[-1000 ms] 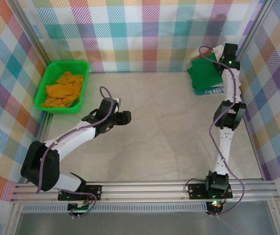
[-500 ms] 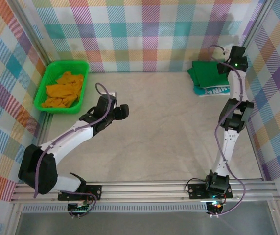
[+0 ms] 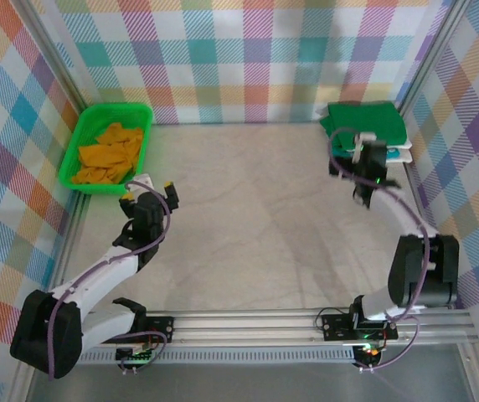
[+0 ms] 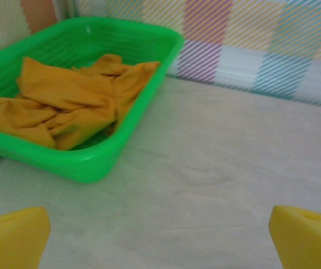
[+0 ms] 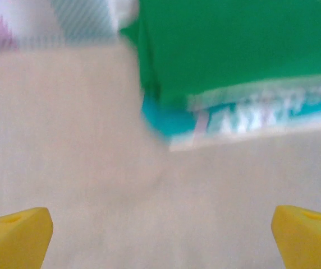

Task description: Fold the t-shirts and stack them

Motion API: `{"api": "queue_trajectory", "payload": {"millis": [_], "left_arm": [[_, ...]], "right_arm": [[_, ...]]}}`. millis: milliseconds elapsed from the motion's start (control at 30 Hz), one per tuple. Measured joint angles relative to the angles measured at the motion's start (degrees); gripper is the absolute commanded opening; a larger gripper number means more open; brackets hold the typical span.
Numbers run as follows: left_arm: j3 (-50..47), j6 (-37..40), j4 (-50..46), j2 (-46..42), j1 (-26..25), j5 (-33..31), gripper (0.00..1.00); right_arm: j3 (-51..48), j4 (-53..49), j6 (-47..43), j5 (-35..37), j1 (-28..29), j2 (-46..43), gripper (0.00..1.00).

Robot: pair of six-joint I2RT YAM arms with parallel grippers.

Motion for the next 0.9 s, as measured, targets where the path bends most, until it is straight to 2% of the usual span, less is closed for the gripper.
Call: {"api": "queue_trajectory", "payload": {"millis": [100,200,300,600,767,833,900], "left_arm": [[-4.17,3.23,4.13,1.62,3.06,1.01,1.0],[-8.55,3.67,10.36,4.07,5.99,3.61,1.0],[-10.75,3.93,15.28,8.63,8.39,6.05,1.0],[-9.86,6.36,28.37,22.69,11.37,14.05,1.0],[-12.11,9.51,37.68,25.57,11.41,22.18,1.0],[-12.11,10.14,37.79,25.92,11.41,24.02,1.0],[-10.1,10.23,35.41,26.32,11.45,24.48,1.0]], "right_arm": [[-14.03,4.87,2.4,0.85,3.15,-3.74,1.0],[-23.82,11.3,4.22,2.36,3.34,-4.74,1.0],[-24.74,14.03,4.28,2.78,3.23,-3.61,1.0],[-24.15,34.03,0.35,3.74,3.26,2.71,1.0],[-31.91,46.84,-1.79,0.09,3.23,2.89,1.0],[-34.12,50.86,-2.32,-1.14,3.23,4.87,1.0],[-32.96,49.11,-2.23,-3.56,2.12,6.1,1.0]]}}
